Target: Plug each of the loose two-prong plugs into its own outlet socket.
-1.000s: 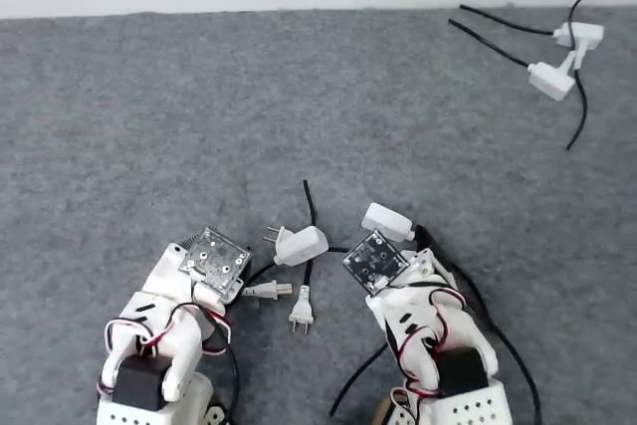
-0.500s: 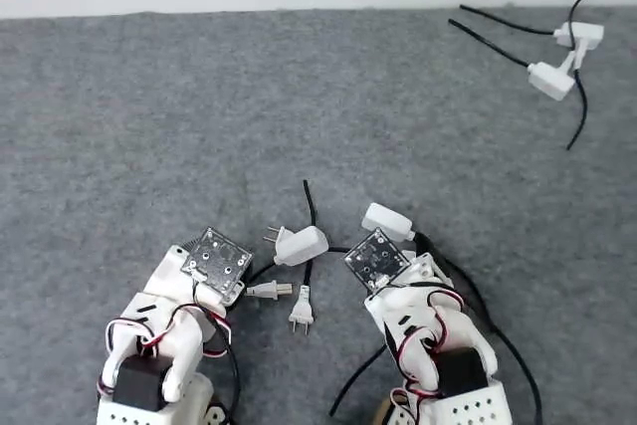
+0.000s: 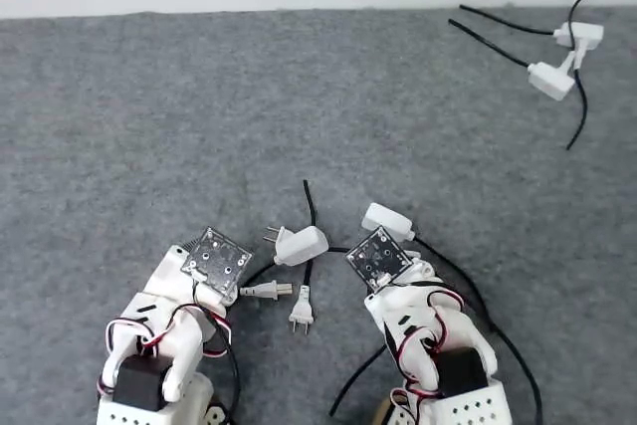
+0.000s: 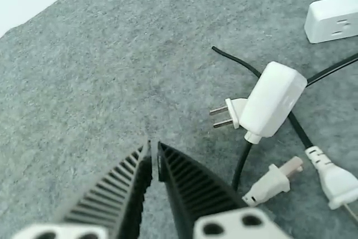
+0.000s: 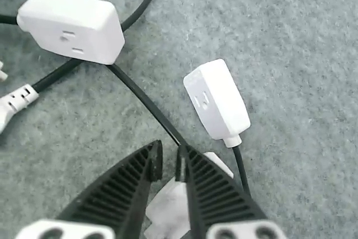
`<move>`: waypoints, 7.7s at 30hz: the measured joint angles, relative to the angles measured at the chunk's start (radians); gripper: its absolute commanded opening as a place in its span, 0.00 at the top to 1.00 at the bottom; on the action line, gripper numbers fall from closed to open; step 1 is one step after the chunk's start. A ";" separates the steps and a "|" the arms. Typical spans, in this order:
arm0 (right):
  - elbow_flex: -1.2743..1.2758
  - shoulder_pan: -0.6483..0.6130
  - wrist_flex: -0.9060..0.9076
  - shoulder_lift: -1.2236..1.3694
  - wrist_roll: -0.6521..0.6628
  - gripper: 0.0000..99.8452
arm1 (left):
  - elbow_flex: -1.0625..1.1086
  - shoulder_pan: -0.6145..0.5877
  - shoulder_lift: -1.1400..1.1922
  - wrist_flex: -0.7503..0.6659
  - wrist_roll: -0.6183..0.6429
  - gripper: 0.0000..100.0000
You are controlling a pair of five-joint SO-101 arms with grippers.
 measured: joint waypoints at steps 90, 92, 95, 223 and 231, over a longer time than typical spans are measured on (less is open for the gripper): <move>-0.374 0.032 -0.259 1.112 -0.095 0.99 | 0.029 0.000 0.000 0.000 0.000 0.76; -0.374 0.032 -0.259 1.112 -0.094 0.99 | 0.029 0.000 0.000 0.000 0.000 0.76; -0.374 0.032 -0.259 1.112 -0.094 0.99 | 0.029 0.000 0.000 0.000 0.000 0.76; -0.411 -0.279 -0.163 1.111 0.057 0.99 | 0.057 0.000 0.000 -0.025 0.000 0.76; -0.411 -0.275 -0.163 1.111 0.064 0.99 | 0.057 0.000 0.000 -0.025 0.000 0.76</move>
